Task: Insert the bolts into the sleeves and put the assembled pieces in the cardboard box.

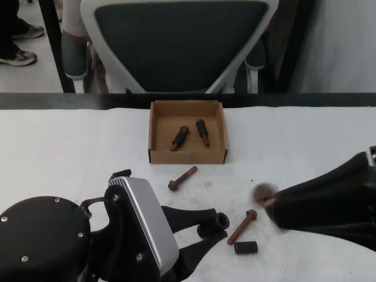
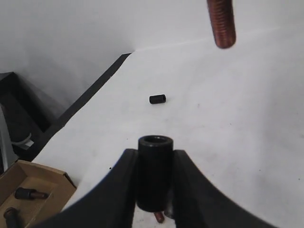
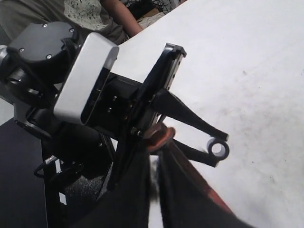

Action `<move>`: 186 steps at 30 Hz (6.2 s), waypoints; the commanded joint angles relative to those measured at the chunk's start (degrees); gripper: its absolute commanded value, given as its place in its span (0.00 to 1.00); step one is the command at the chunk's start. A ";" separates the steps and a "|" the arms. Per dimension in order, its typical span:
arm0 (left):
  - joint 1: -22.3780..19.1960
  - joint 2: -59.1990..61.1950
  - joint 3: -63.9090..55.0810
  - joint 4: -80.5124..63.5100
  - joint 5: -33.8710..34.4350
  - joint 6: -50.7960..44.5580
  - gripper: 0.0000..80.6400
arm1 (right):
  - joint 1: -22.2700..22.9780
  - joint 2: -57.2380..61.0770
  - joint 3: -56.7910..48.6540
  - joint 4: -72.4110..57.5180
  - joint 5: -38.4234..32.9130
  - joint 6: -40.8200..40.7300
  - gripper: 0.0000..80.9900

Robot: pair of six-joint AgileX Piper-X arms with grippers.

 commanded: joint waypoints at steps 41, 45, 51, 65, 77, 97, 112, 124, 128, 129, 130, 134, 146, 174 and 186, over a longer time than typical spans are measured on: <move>-0.20 -0.08 0.00 -0.93 4.53 -21.74 0.01 | -0.05 9.94 -0.26 24.59 26.99 -7.34 0.00; -0.20 -0.08 0.00 -0.93 4.53 -24.07 0.01 | -0.05 16.62 -0.26 26.19 26.59 -4.29 0.00; -0.20 -1.09 0.00 -0.93 4.53 -25.92 0.01 | -0.05 25.04 -0.26 26.53 22.31 -4.17 0.07; -0.20 -2.35 0.00 -0.93 4.53 -26.02 0.01 | -0.05 29.44 -0.26 20.36 25.51 0.86 0.55; -0.20 -2.35 0.00 -0.93 4.53 -27.40 0.01 | -0.05 29.44 3.17 14.94 30.19 5.07 0.55; -0.20 -2.35 0.00 -0.93 4.53 -28.38 0.01 | -0.05 34.29 10.77 3.33 29.14 10.72 0.55; -0.20 -2.50 0.00 -0.93 4.53 -28.62 0.01 | -0.05 43.54 10.77 0.41 29.14 10.03 0.42; -0.20 -2.50 0.00 1.32 4.53 -28.61 0.01 | -0.05 41.44 12.46 -6.46 28.31 8.33 0.00; -0.20 -3.07 0.00 3.01 4.53 -28.61 0.01 | -0.05 35.21 17.39 -14.15 27.56 12.16 0.00; -0.20 -3.39 0.00 3.21 4.53 -28.61 0.01 | -0.05 32.91 18.88 -15.57 27.39 12.47 0.00; -0.20 -3.65 0.00 3.36 4.53 -28.49 0.01 | -0.05 30.52 20.29 -16.44 27.42 12.60 0.00; -0.20 -4.79 0.00 3.37 4.53 -27.71 0.01 | -0.05 20.04 25.27 -20.45 27.41 13.82 0.00; -0.20 -6.04 0.00 9.39 4.53 -23.69 0.01 | 0.40 -7.33 29.61 -24.92 26.95 17.48 0.00; -0.20 -13.46 5.24 10.77 1.05 -18.10 0.01 | 14.03 1.47 28.21 -54.68 28.82 16.84 0.00; -0.31 -13.46 5.30 9.37 11.14 -26.76 0.01 | 14.03 10.97 24.37 -59.32 27.79 15.22 0.00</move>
